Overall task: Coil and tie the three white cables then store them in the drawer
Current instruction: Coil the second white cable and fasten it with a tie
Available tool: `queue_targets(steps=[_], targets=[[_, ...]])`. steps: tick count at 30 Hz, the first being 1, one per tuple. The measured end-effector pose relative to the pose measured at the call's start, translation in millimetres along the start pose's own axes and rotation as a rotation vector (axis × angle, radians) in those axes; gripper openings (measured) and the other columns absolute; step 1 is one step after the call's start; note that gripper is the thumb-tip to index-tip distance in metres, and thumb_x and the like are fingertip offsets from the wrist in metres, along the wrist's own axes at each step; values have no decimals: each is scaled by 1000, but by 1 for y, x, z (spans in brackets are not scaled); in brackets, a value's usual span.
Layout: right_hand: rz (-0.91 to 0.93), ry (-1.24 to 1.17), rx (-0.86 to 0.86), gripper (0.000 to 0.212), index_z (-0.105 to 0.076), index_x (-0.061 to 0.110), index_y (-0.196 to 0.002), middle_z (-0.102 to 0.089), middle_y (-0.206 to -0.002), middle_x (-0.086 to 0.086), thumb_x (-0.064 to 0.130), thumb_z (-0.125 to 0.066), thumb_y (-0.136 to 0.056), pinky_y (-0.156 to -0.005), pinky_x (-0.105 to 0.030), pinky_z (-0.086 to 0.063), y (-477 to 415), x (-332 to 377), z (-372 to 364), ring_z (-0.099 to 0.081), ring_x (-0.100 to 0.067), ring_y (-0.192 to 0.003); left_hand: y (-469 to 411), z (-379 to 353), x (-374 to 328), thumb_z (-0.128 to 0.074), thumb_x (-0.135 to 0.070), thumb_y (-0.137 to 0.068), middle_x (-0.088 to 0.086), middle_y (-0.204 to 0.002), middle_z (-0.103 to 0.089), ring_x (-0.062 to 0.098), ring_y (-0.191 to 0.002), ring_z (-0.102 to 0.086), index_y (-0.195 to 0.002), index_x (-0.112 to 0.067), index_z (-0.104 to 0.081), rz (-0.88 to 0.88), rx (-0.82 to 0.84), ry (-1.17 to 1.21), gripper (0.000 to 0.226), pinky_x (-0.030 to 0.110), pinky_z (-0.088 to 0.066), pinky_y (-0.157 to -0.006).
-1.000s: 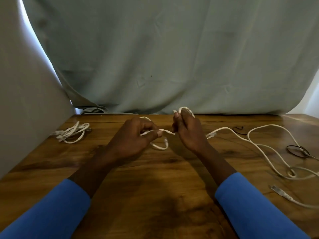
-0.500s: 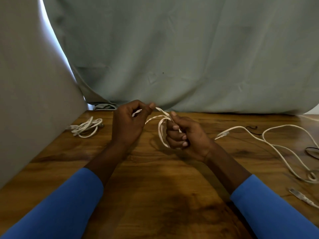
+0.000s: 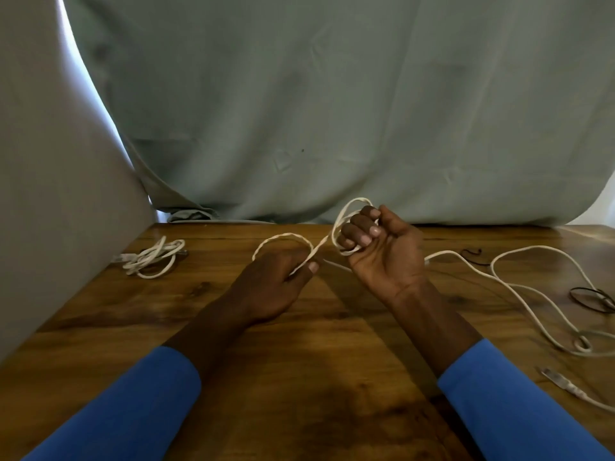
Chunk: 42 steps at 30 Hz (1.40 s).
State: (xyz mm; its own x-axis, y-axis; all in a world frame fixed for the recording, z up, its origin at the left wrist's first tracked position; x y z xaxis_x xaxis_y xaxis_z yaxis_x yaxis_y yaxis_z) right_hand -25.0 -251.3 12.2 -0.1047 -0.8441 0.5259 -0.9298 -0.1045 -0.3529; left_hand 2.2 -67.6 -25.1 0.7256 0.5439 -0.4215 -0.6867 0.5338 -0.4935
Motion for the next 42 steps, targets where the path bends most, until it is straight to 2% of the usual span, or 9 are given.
queue_targets(steps=[2, 7, 12, 17, 22, 31, 36, 40, 42], targets=[[96, -9, -78, 35, -48, 18, -76, -40, -58, 4, 30, -33, -105, -61, -29, -34, 0, 12, 4, -38, -13, -53, 0, -3, -5, -42, -51, -106, -17, -99, -68, 1, -91, -61, -116, -38, -68, -34, 103, -46, 30, 37, -53, -81], [310, 196, -270, 32, -47, 18, -76, -45, -60, 1, 32, -39, -103, -62, -32, -34, -2, 41, 23, -44, -15, -55, 4, -3, -26, -43, -53, -105, -15, -73, -58, -1, -69, -54, -89, -44, -54, -169, 181, -201, 22, 24, -32, -60], [299, 336, -392, 32, -46, 20, -77, -48, -61, 2, 33, -40, -106, -62, -30, -33, -3, 38, 32, -43, -15, -62, 7, -3, -44, -46, -48, -105, -18, -69, -51, -4, -65, -48, -95, -40, -58, -250, 252, -285, 18, 22, -29, -58], [290, 1366, -264, 63, -48, 24, -90, -52, -77, 5, 84, -27, -89, -75, -34, -40, 5, 10, 29, -48, -8, -70, 7, 11, -51, -46, -43, -103, -11, -75, -66, 8, -61, -55, -90, -32, -65, -410, -48, -336, 25, 26, -28, -54], [142, 1530, 9, 44, -54, 39, -84, -58, -76, 21, 68, -27, -102, -77, -29, -40, 14, -13, 18, -53, 1, -73, 8, 31, -36, -61, -37, -101, -7, -84, -75, 15, -67, -66, -101, -28, -78, -386, -428, -283, 20, 34, -48, -55], [-24, 1151, 156, 41, -55, 18, -78, -42, -62, 6, 28, -35, -113, -53, -19, -37, 17, -39, -4, -39, -6, -54, 6, 48, 5, -65, -61, -93, -11, -64, -62, 4, -58, -57, -83, -24, -72, 21, -647, -30, 38, 29, -41, -53], [-172, 529, 151, 36, -47, 16, -76, -33, -54, 6, 34, -37, -105, -48, -25, -19, 17, -43, -12, -29, -7, -44, 2, 40, 22, -45, -61, -101, -8, -59, -60, 6, -56, -57, -96, -28, -74, 94, -538, 11, 44, 33, -41, -55], [-163, 119, 126, 36, -49, 19, -76, -37, -53, 7, 33, -34, -105, -51, -26, -31, 12, -30, -17, -35, -8, -44, 3, 31, 24, -42, -50, -105, -10, -93, -76, 12, -85, -70, -121, -32, -73, 66, -348, -5, 39, 34, -53, -74], [-143, 44, 99, 37, -49, 19, -76, -39, -54, 7, 33, -33, -106, -52, -25, -37, 8, -25, -13, -37, -8, -46, 2, 22, 17, -47, -41, -108, -15, -91, -74, 5, -84, -69, -132, -37, -67, 32, -198, -10, 32, 29, -51, -73]])
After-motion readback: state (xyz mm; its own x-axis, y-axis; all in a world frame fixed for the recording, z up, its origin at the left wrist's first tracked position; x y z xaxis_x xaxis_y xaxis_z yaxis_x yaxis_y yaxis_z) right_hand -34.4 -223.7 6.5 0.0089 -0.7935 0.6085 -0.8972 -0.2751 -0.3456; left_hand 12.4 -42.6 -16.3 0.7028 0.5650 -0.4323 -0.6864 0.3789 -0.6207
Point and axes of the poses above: each hand's wrist, its own y-axis away from the middle knuckle, its own z-axis out of the back of the hand, x = y × z, the point moved 2 cm from there along -y, towards the middle knuckle
